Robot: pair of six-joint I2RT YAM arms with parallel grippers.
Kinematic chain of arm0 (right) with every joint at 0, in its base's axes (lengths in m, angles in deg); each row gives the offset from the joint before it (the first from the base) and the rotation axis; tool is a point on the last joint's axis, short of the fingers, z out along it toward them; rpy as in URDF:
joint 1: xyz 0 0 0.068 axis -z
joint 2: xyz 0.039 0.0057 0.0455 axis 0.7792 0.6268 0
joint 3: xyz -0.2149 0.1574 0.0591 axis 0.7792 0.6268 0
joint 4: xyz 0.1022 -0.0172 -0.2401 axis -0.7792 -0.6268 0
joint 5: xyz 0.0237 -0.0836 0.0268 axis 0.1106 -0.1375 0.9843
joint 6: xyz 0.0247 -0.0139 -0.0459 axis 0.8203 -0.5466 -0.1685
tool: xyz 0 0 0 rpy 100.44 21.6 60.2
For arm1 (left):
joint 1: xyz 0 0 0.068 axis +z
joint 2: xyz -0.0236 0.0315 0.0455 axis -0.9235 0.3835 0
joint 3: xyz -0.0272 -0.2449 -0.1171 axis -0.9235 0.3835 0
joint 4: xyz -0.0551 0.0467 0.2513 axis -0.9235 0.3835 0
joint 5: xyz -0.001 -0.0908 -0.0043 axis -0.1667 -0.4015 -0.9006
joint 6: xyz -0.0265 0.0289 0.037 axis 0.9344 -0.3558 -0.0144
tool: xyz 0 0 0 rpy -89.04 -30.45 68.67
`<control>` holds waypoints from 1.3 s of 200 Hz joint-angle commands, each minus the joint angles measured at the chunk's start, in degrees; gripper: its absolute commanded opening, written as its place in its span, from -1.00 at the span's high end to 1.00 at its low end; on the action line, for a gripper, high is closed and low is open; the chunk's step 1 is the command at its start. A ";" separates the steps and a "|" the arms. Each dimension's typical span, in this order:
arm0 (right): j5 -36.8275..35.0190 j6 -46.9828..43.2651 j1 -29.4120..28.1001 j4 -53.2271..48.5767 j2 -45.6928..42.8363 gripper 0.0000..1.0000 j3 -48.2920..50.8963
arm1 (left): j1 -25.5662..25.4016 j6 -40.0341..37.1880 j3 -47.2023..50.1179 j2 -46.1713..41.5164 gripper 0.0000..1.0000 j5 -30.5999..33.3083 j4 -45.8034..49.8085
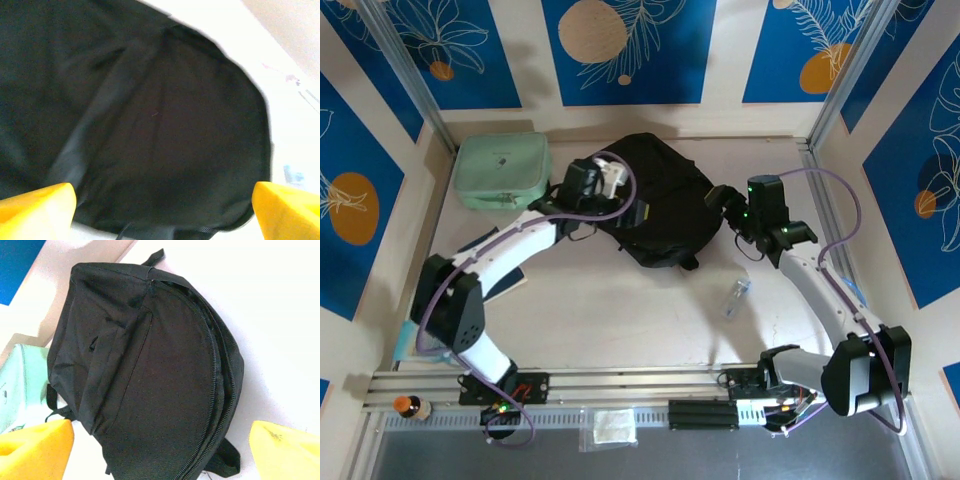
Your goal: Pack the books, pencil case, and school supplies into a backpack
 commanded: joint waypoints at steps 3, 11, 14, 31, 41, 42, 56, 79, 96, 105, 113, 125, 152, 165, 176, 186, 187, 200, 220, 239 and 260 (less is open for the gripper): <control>-1.15 -3.89 -2.42 -0.50 2.39 -0.94 -3.43 | 6.01 6.31 6.50 -5.80 -0.88 6.24 3.29; -1.24 -4.02 -3.25 -0.50 3.42 -0.98 -4.17 | 8.31 7.21 8.79 -7.30 -0.91 7.66 4.41; -1.26 -4.08 -3.52 -0.50 3.73 -0.98 -4.44 | 9.07 7.47 9.61 -7.90 -0.93 8.28 4.87; -0.96 -4.55 -5.03 -0.10 5.51 -1.00 -5.52 | 13.73 8.36 13.84 -10.74 -1.00 12.26 6.79; -0.78 -4.79 -5.76 0.21 6.28 -1.00 -5.96 | 16.75 9.22 15.88 -11.70 -0.99 13.67 7.55; -0.76 -4.76 -5.76 0.21 6.33 -1.00 -6.02 | 17.07 9.31 16.07 -11.78 -0.99 13.75 7.60; -0.56 -5.01 -6.51 0.31 7.21 -1.00 -6.65 | 21.61 11.34 18.35 -12.20 -0.99 14.22 8.44; -0.30 -5.07 -7.24 0.46 8.08 -1.00 -7.05 | 27.83 14.49 21.80 -12.21 -0.99 13.64 7.22; -0.19 -4.69 -7.47 0.47 8.28 -1.00 -6.96 | 30.54 16.41 24.18 -11.86 -0.99 12.73 4.73; -0.13 -4.56 -7.51 0.43 8.31 -0.99 -6.88 | 31.59 17.17 24.86 -11.11 -0.99 12.15 3.99; -0.12 -4.47 -7.54 0.39 8.28 -0.98 -6.87 | 32.37 17.53 25.14 -10.19 -0.99 11.63 3.62; -0.20 -4.47 -7.51 0.30 8.26 -0.98 -6.78 | 33.20 17.71 25.18 -8.58 -1.00 11.14 3.61; -0.18 -4.54 -7.51 -0.04 8.21 -0.97 -6.70 | 33.64 17.21 25.07 -5.48 -1.00 9.70 3.50; -0.34 -4.47 -7.52 -0.12 8.25 -0.96 -6.61 | 33.63 17.13 25.14 -4.44 -0.99 8.66 3.60; -0.38 -4.39 -7.51 -0.06 8.29 -0.95 -6.61 | 33.55 17.14 25.72 -3.81 -0.98 7.96 3.37; -0.38 -4.39 -7.52 -0.14 8.44 -0.95 -6.70 | 33.55 17.32 26.25 -3.30 -0.97 7.59 3.73; -0.38 -4.43 -7.52 -0.14 8.42 -0.95 -6.70 | 33.51 17.32 26.32 -3.27 -0.96 7.50 3.71; -0.38 -4.23 -7.51 -0.14 8.70 -0.95 -6.83 | 33.29 17.46 27.34 -2.98 -0.94 6.07 3.65; -0.30 -4.03 -7.51 0.18 9.17 -0.94 -6.87 | 31.90 18.92 28.80 -2.63 -0.91 2.87 3.43; 0.08 -3.77 -7.51 0.37 9.97 -0.93 -7.13 | 28.96 23.23 30.09 -2.83 -0.89 -0.11 2.86; 0.48 -3.73 -7.60 0.56 10.87 -0.92 -7.56 | 22.01 31.54 32.62 -3.49 -0.89 -1.60 -0.13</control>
